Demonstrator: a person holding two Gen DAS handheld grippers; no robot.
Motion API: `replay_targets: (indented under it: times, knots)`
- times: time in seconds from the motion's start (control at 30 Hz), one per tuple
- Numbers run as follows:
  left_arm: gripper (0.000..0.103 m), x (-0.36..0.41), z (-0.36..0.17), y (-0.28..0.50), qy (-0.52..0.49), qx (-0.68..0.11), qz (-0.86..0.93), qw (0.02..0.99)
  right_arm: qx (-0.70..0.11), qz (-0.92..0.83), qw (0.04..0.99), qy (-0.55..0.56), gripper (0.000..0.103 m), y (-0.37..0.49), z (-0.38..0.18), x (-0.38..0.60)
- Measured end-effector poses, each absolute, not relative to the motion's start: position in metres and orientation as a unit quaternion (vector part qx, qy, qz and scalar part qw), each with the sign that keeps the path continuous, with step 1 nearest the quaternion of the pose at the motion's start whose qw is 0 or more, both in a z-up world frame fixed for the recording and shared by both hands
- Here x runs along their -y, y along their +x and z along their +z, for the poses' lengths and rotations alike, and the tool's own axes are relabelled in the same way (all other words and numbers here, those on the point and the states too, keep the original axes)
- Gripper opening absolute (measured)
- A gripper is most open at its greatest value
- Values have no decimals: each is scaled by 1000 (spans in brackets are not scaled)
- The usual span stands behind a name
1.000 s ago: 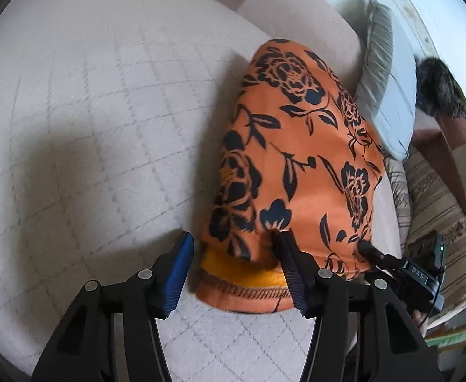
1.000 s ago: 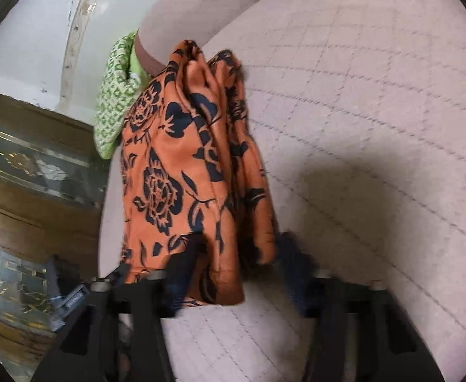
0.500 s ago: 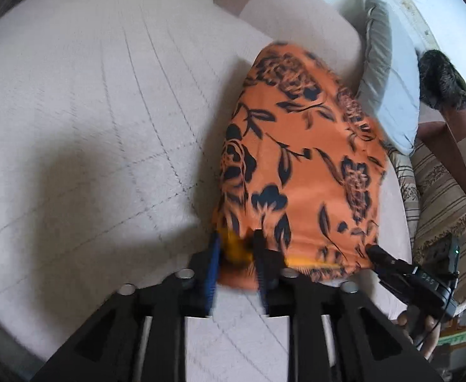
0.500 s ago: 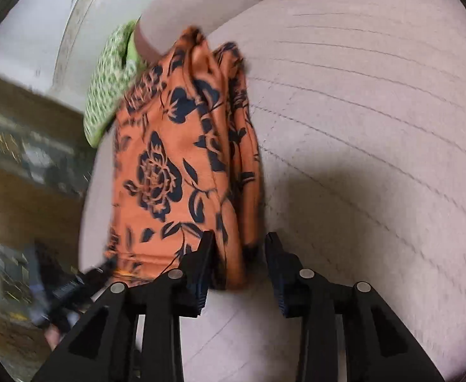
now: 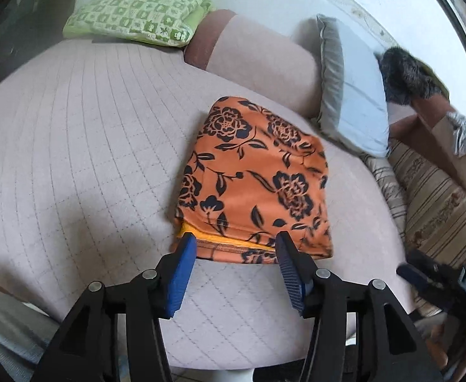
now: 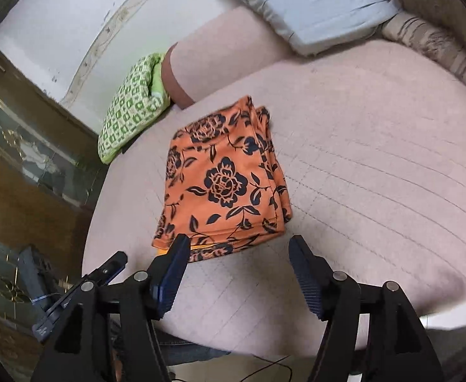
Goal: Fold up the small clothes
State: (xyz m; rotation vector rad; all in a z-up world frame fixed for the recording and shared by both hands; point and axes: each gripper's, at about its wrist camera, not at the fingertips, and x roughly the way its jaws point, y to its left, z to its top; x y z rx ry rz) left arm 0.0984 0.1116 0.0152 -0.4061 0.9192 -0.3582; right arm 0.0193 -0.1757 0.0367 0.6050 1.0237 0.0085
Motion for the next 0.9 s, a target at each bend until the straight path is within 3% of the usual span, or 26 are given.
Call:
replay_targets:
  times: [0.23,0.27,0.37,0.57,0.9]
  knots:
    - [52,-112,24,93,-185,-429,-174,867,-506,-28,813,287,69,22,70,153]
    - [52,-112,22,93,-180,-431,-171,867,-494,-7,820,289,73,24,71,151]
    - [52,-113,17,97,-162,-440,-158,869,-453,34,845,282,74,19,50,149]
    - [52,-120,8,109,-179,-444,-135,867,-446,23,846,291,75,30,27,162]
    - [51,-111,21,105,-183,-442,-129,868,-471,39,829,299,75,48,-2,169]
